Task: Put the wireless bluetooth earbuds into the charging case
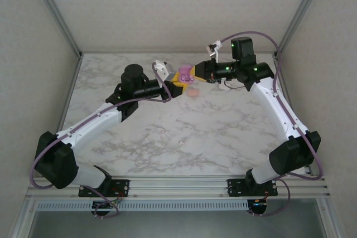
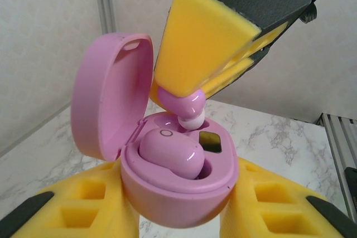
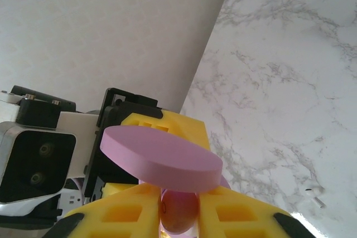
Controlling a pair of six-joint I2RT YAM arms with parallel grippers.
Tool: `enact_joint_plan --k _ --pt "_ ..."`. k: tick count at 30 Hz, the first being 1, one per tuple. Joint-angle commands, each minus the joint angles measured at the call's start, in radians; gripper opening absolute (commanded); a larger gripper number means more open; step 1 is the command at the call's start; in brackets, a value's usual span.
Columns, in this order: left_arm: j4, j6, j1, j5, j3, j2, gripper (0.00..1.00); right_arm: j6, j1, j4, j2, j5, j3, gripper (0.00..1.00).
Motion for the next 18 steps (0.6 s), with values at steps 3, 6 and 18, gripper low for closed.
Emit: enact_joint_plan --k 3,6,18 --pt "0.044 -0.032 -0.011 0.041 0.031 0.005 0.22 -0.035 0.009 -0.021 0.008 0.041 0.007 0.21" --pt "0.047 -0.032 -0.011 0.034 0.030 0.002 0.22 -0.049 0.012 -0.035 0.007 0.050 0.011 0.23" --pt "0.058 -0.045 -0.011 0.028 0.032 0.001 0.22 -0.061 0.017 -0.060 -0.001 0.086 0.017 0.29"
